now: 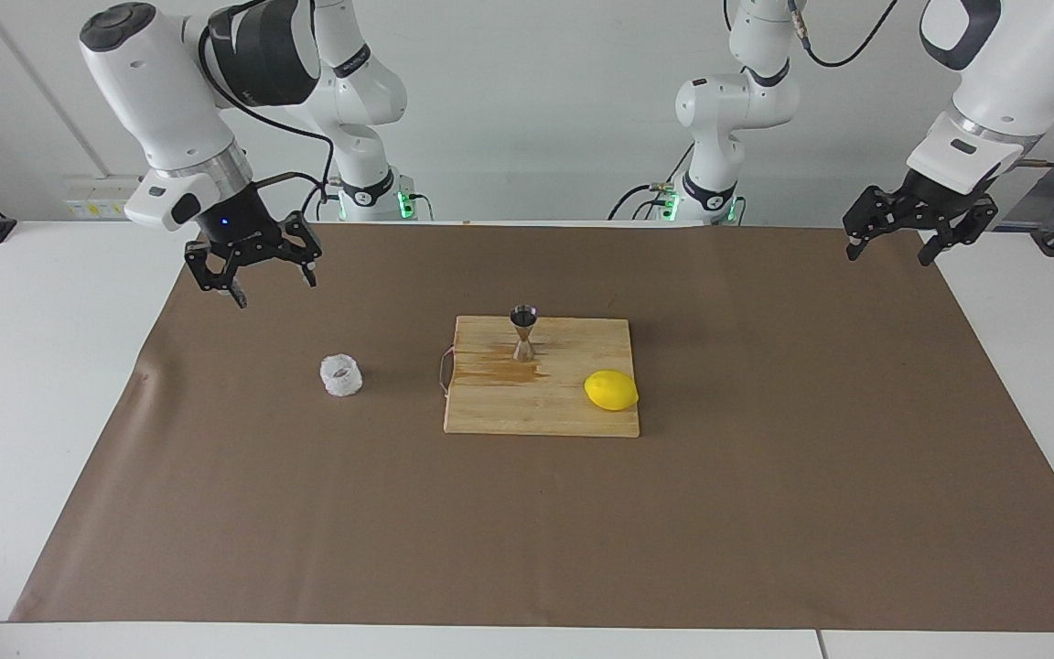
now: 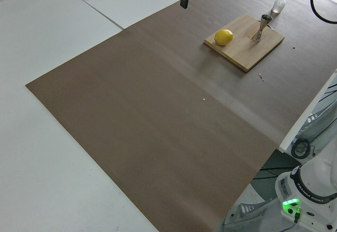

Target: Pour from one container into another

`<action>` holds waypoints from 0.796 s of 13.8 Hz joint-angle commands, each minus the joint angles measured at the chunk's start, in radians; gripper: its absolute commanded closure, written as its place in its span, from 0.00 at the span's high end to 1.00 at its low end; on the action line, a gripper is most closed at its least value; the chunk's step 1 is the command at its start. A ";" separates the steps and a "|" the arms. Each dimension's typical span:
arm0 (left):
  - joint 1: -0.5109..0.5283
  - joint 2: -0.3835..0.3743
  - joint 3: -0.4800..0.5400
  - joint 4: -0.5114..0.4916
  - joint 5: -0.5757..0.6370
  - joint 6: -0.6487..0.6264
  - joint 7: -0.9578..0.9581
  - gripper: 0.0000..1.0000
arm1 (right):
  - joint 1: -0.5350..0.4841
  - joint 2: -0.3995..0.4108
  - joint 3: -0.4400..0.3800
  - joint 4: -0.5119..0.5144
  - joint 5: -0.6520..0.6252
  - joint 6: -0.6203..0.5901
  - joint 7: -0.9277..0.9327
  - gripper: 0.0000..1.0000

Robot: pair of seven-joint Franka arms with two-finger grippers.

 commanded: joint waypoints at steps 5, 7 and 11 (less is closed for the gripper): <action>0.019 -0.009 -0.008 -0.019 0.003 0.012 -0.006 1.00 | 0.041 0.031 0.011 0.137 -0.154 -0.242 0.512 1.00; 0.036 -0.007 -0.008 -0.019 0.003 0.012 0.002 1.00 | 0.039 0.005 0.014 0.100 -0.148 -0.260 0.508 1.00; 0.059 -0.007 -0.007 -0.019 0.003 0.030 0.005 1.00 | 0.039 -0.014 0.014 0.063 -0.136 -0.262 0.396 1.00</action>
